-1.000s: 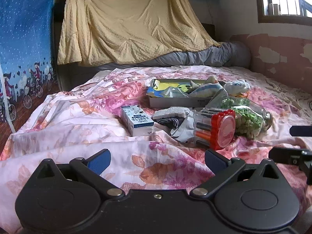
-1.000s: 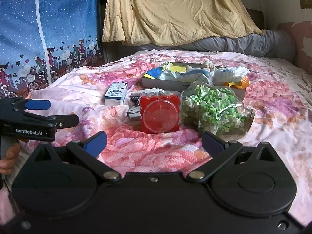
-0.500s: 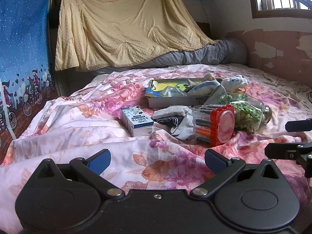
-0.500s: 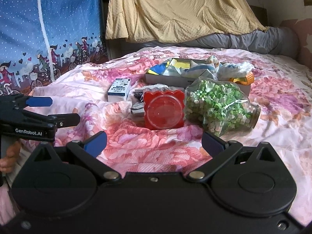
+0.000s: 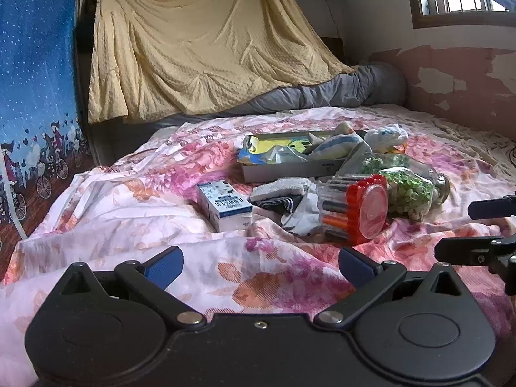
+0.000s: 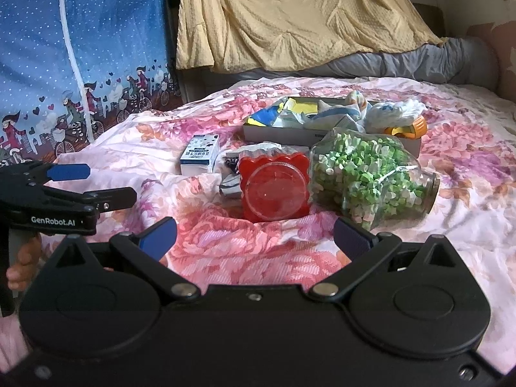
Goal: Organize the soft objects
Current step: 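Reach both grippers toward the white sponge and black striped sock, then grasp the white sponge with the right gripper while the left gripper grasps the black striped sock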
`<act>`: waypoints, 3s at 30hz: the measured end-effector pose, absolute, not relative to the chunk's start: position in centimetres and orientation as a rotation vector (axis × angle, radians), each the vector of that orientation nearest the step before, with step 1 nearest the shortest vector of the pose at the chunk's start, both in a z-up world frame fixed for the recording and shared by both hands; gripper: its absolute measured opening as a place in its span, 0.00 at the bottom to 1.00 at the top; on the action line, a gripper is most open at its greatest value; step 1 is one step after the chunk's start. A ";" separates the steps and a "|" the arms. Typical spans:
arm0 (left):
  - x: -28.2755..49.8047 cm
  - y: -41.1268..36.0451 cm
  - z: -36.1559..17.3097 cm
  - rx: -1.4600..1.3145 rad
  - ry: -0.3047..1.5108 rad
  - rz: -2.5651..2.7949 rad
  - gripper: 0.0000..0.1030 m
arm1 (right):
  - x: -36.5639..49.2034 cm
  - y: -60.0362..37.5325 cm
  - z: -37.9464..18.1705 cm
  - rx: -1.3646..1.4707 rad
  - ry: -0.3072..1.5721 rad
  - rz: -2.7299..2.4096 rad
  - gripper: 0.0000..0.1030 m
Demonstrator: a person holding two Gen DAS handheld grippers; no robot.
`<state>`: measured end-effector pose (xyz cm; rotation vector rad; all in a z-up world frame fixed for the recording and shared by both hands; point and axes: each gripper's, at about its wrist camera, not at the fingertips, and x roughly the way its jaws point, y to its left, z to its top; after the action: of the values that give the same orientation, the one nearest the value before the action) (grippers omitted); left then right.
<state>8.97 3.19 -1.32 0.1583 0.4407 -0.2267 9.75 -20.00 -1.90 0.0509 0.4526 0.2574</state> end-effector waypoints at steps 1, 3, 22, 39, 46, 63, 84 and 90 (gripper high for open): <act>9.1 3.3 -1.3 0.157 0.439 -0.221 0.99 | 9.9 -20.0 -1.9 0.053 0.453 0.256 0.99; 9.4 3.4 -1.3 0.147 0.439 -0.211 0.99 | 10.2 -20.0 -2.0 0.056 0.454 0.254 0.99; 13.5 5.3 -1.5 0.021 0.473 -0.151 0.99 | 13.8 -19.0 -0.6 -0.017 0.451 0.286 0.99; 23.1 8.5 -1.7 -0.252 0.566 -0.204 0.99 | 20.9 -13.3 2.5 -0.249 0.440 0.285 0.99; 26.8 8.0 -2.4 -0.207 0.558 -0.254 0.99 | 24.8 -10.9 2.7 -0.361 0.501 0.286 0.99; 29.2 7.0 -4.7 -0.150 0.638 -0.283 0.97 | 36.2 -10.3 1.9 -0.387 0.659 0.260 0.99; 30.2 6.8 -5.6 -0.160 0.680 -0.298 0.70 | 42.7 -8.2 -1.8 -0.445 0.753 0.326 0.74; 30.6 6.7 -5.8 -0.165 0.698 -0.311 0.68 | 44.0 -7.6 -2.4 -0.481 0.798 0.386 0.60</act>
<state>30.60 6.70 -5.84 -0.1652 0.6980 -0.3108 43.98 -7.62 -2.38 -0.4813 0.7982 0.3864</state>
